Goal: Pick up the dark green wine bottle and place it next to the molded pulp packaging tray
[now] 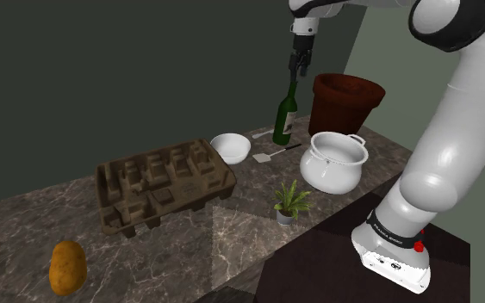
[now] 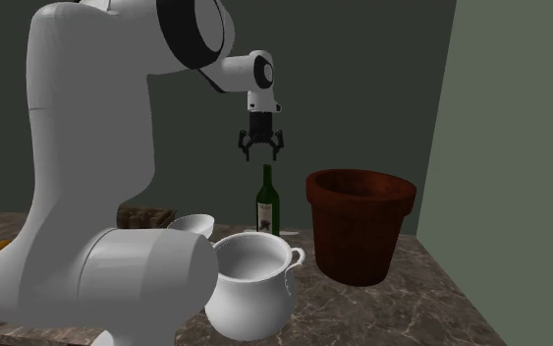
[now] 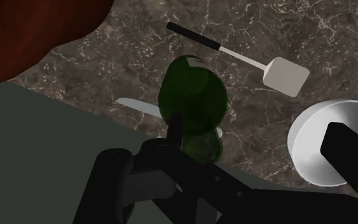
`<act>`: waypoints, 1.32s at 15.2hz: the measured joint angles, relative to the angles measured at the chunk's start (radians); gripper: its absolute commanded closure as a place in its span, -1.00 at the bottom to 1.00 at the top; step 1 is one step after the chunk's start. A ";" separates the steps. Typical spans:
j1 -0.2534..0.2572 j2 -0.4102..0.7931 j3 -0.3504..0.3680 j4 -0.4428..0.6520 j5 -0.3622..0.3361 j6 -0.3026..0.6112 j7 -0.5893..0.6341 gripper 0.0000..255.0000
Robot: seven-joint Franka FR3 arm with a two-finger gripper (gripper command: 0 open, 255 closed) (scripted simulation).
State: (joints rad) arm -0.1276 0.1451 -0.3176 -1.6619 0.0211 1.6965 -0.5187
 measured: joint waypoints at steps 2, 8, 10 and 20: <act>-0.028 0.093 -0.009 0.105 0.034 -0.023 -0.042 -1.00; -0.037 0.128 -0.009 0.080 0.049 0.031 -0.058 -1.00; -0.035 0.126 -0.009 0.055 0.048 0.054 -0.058 -1.00; -0.035 0.127 -0.009 0.046 0.049 0.065 -0.059 1.00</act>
State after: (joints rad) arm -0.1629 0.2726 -0.3262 -1.6159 0.0702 1.7612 -0.5772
